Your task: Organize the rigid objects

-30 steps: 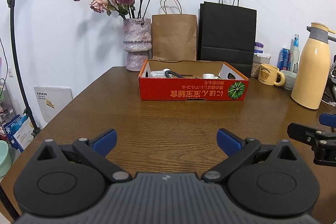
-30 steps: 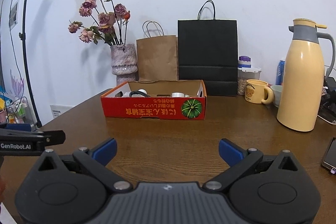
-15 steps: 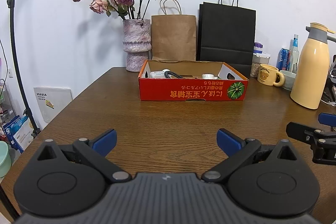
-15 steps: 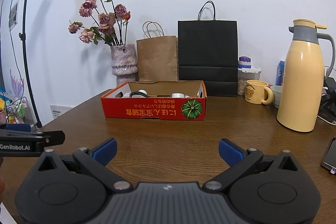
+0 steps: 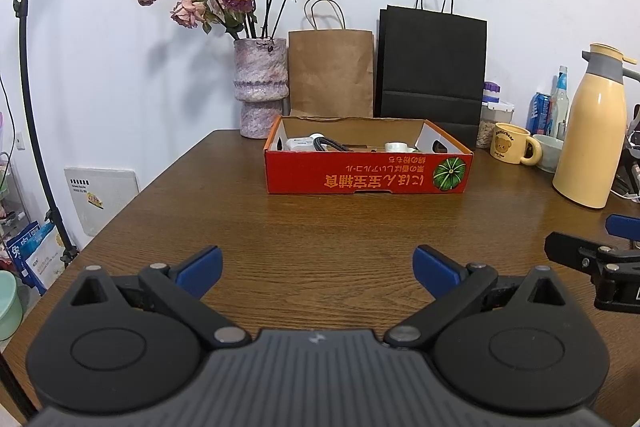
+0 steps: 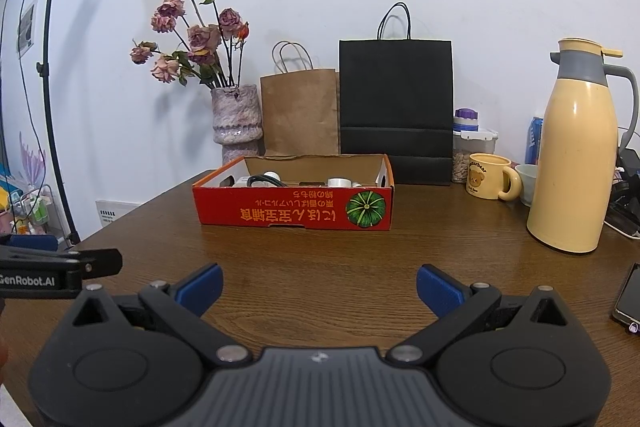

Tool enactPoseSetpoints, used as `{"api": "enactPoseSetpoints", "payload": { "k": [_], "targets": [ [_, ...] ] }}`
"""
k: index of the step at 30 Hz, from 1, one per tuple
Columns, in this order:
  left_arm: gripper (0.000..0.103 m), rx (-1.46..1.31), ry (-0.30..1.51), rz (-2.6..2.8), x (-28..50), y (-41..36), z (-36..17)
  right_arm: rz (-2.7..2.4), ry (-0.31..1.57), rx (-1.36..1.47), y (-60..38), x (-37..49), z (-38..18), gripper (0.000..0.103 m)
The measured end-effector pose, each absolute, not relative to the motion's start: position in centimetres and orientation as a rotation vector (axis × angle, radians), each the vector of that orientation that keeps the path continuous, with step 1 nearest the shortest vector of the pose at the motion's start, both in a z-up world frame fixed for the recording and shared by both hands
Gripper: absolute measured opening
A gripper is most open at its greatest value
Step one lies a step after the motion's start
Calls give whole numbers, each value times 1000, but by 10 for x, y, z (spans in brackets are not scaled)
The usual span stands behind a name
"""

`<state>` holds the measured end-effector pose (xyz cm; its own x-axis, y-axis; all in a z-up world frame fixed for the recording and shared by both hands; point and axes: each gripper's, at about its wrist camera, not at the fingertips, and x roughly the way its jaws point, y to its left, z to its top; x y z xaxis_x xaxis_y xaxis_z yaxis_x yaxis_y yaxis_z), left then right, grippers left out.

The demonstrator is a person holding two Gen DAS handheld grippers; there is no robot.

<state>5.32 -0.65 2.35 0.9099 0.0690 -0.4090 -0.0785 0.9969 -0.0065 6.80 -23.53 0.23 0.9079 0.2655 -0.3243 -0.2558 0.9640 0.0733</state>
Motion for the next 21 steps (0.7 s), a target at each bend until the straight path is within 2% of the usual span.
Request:
{"api": "enactPoseSetpoints", "payload": {
  "k": [21],
  "targets": [
    [103,-16,420,60,53,-6,23,270,349,29,-234,71,3,103]
  ]
}}
